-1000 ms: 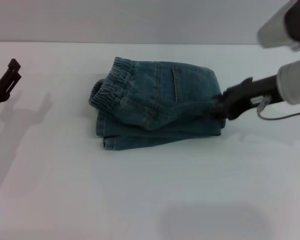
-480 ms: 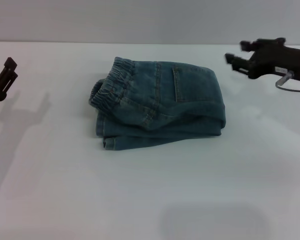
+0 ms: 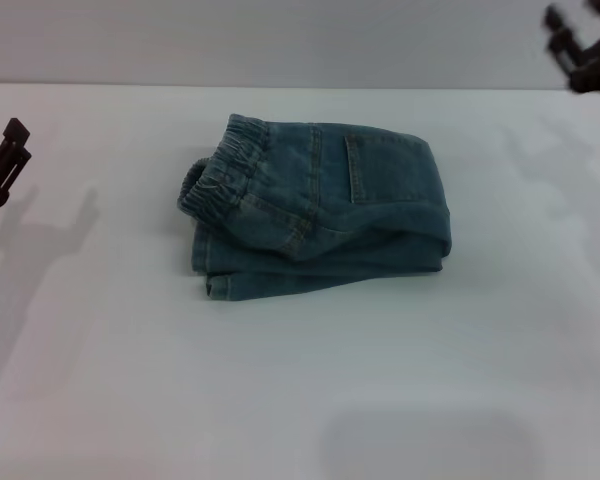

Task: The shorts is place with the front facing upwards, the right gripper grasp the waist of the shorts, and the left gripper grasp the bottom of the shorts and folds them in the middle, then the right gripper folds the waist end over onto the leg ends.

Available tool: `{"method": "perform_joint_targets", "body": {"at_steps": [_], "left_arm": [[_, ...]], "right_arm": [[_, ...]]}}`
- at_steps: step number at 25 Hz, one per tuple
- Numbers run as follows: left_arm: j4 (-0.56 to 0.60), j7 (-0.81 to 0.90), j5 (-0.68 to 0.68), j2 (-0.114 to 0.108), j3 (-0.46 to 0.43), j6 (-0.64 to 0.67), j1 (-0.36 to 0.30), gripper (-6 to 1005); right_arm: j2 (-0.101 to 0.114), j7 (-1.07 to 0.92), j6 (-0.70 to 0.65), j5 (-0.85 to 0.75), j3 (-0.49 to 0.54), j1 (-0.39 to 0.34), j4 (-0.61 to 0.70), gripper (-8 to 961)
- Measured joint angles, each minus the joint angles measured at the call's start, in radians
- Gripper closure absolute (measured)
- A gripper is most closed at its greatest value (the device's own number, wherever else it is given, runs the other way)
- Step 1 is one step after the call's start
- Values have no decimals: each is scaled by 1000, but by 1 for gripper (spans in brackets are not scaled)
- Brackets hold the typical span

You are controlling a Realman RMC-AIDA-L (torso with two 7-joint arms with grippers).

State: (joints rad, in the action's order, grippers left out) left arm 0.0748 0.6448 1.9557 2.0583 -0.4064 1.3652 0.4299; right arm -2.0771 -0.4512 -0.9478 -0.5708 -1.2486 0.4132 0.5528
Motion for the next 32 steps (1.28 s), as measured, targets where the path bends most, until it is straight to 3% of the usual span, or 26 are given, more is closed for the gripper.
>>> {"method": "perform_joint_targets", "body": {"at_steps": [3,6,32], "left_arm": [[-8,0,0,0,0,4,-3,170],[-11,0,0,-1,0,9,-7,170],[-63,-1,-1,0,0,39,-19,170]], "right_arm": [[1,150,-146,146,0,11,-103,503],[1,180,-190,182,1,14,-138,503],[-5,179,-209,196,3,49,-211,504]]}}
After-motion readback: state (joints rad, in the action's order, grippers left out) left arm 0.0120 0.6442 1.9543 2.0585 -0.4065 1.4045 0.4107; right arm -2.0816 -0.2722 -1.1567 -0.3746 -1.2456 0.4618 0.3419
